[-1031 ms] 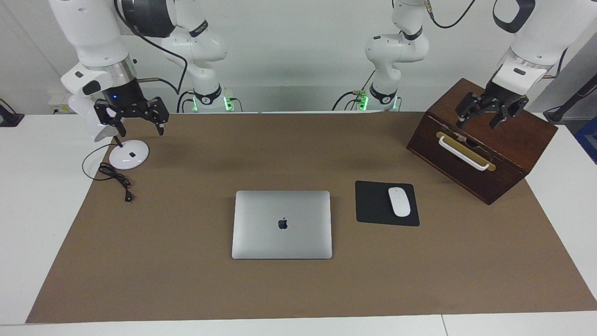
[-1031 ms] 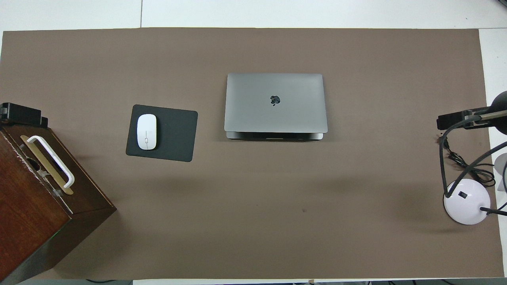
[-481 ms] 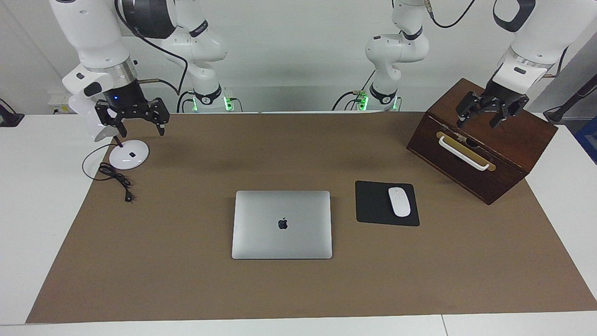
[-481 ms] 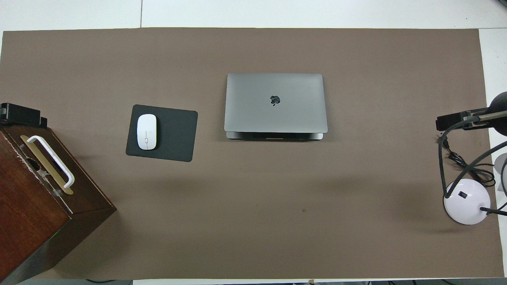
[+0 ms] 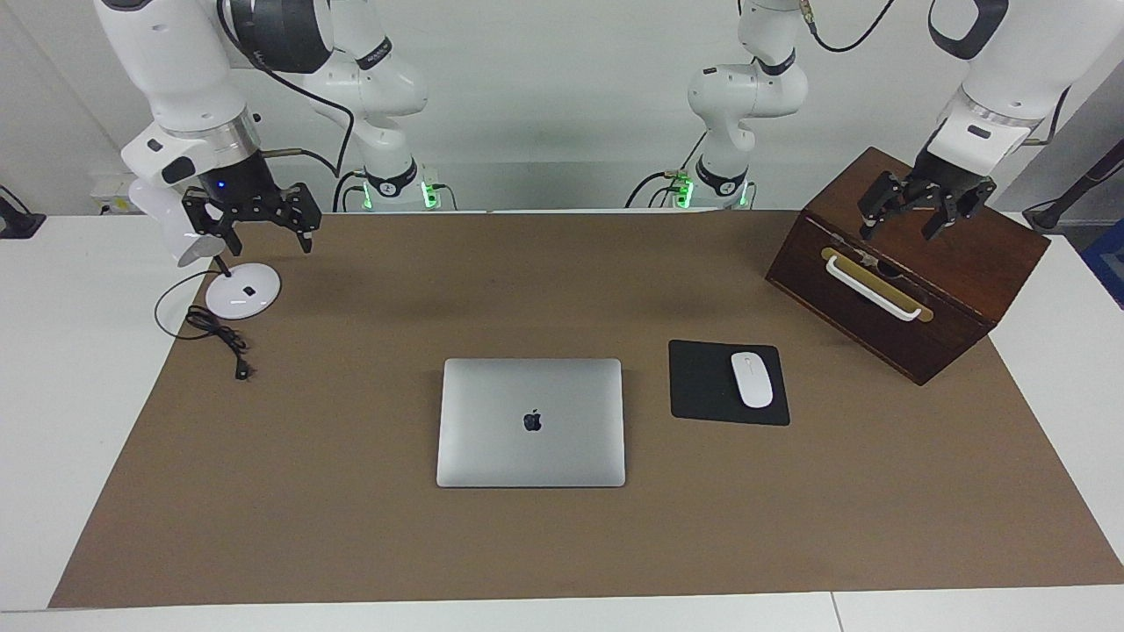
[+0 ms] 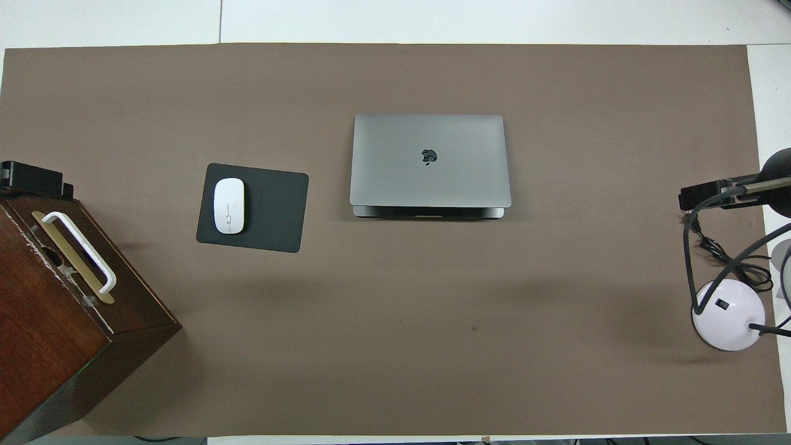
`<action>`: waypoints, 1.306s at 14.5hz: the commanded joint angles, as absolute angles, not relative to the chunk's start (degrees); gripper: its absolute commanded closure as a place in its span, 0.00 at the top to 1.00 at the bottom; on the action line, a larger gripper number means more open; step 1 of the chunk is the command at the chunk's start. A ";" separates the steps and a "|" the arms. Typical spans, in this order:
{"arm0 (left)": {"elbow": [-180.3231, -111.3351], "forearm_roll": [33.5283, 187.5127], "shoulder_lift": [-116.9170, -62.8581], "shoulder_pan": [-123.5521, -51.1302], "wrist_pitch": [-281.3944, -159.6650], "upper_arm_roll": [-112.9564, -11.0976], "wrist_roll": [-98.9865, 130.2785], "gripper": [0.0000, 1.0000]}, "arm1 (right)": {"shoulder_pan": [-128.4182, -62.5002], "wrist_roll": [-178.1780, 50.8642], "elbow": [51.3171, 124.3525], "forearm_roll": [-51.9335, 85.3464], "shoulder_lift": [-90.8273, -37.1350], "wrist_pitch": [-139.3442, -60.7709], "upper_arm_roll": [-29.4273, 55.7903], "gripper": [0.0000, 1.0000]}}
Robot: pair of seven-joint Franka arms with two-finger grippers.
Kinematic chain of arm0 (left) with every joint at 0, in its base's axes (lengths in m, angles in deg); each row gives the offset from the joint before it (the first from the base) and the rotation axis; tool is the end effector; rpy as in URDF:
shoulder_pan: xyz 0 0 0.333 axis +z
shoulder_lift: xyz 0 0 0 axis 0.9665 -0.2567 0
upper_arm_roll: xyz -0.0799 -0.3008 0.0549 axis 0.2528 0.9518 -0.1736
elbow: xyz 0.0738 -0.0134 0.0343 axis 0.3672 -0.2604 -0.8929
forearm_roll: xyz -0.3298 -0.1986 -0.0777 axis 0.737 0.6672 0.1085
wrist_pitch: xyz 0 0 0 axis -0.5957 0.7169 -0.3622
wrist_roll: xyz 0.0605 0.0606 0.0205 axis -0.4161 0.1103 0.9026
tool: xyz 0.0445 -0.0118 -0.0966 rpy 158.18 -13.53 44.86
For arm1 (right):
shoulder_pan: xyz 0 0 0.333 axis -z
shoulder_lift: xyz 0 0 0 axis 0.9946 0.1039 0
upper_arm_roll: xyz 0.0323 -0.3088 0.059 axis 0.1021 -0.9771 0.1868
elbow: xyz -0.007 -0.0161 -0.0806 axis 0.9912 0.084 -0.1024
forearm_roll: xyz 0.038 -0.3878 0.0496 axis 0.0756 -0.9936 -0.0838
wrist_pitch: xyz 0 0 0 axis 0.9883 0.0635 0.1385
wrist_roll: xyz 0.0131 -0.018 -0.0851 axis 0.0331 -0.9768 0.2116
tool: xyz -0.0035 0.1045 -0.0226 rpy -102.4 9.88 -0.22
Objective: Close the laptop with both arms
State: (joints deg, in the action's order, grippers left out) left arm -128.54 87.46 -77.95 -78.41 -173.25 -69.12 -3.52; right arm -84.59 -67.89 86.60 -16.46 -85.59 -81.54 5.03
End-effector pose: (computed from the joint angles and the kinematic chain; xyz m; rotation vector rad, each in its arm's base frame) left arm 0.5451 0.0042 0.6301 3.1009 -0.0793 0.0338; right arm 0.5307 -0.0082 0.5964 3.0946 0.1023 0.0740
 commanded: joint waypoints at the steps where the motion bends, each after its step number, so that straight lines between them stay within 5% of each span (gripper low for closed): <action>1: -129.71 86.26 -76.66 -78.20 -172.59 -68.83 -2.96 1.00 | -85.09 -66.91 88.06 -15.20 -87.06 -81.42 4.31 1.00; 19: -129.71 86.26 -76.66 -78.20 -172.50 -68.83 -2.96 1.00 | -85.18 -66.65 88.06 -15.20 -87.14 -80.98 4.31 1.00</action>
State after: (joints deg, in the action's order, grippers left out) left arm -128.54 87.46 -77.93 -78.41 -173.08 -69.12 -3.52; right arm -84.62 -67.89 86.62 -16.46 -85.64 -81.44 5.03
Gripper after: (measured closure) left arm 0.000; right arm 0.000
